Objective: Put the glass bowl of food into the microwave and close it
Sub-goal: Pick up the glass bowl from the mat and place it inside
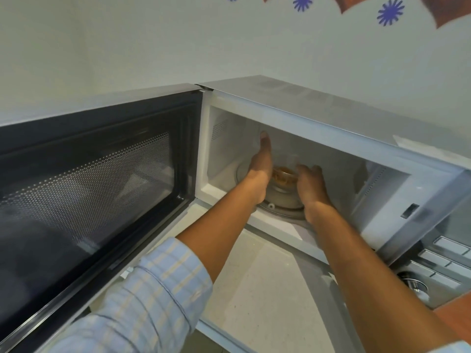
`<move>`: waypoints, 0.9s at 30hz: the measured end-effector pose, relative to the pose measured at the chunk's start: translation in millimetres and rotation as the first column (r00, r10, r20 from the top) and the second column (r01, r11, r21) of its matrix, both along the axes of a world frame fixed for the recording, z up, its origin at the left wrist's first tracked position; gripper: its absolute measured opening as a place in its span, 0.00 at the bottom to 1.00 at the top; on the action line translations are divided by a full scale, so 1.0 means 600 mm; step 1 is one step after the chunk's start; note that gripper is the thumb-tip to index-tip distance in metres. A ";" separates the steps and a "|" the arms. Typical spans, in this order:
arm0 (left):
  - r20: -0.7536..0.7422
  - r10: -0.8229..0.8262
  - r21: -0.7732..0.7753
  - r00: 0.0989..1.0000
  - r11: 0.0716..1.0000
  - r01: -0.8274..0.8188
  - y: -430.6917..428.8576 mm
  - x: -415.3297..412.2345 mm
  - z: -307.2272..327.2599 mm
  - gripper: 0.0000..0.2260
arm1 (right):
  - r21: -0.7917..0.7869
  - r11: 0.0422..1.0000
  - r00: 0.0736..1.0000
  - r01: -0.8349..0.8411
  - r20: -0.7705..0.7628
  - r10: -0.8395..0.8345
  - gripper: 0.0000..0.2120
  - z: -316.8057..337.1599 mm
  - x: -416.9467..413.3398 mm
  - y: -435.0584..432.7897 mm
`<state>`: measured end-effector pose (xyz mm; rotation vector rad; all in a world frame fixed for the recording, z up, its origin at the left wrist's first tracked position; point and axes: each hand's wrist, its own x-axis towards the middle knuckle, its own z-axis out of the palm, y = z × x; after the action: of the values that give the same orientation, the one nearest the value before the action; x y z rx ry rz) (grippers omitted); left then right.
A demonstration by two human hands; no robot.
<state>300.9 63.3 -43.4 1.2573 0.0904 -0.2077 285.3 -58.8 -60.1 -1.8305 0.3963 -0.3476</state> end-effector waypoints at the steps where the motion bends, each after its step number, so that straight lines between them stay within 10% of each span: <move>1: 0.003 -0.001 0.007 1.000 1.000 0.001 0.000 0.000 -0.002 0.49 | -0.001 1.000 1.000 -0.001 -0.002 0.001 0.29 -0.002 0.000 0.000; 18: -0.059 0.212 0.040 0.975 0.977 -0.210 0.033 -0.036 0.035 0.40 | -0.097 0.994 0.998 0.057 0.015 -0.056 0.36 0.045 -0.055 0.005; 27: 0.230 0.262 0.129 0.937 0.946 -0.296 0.079 -0.191 0.017 0.30 | -0.378 0.926 0.974 0.023 0.217 0.065 0.31 0.060 -0.167 0.056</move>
<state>186.1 110.9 -33.2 1.4054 0.1046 0.1841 185.1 -25.2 -24.2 -2.1401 0.1555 -0.6472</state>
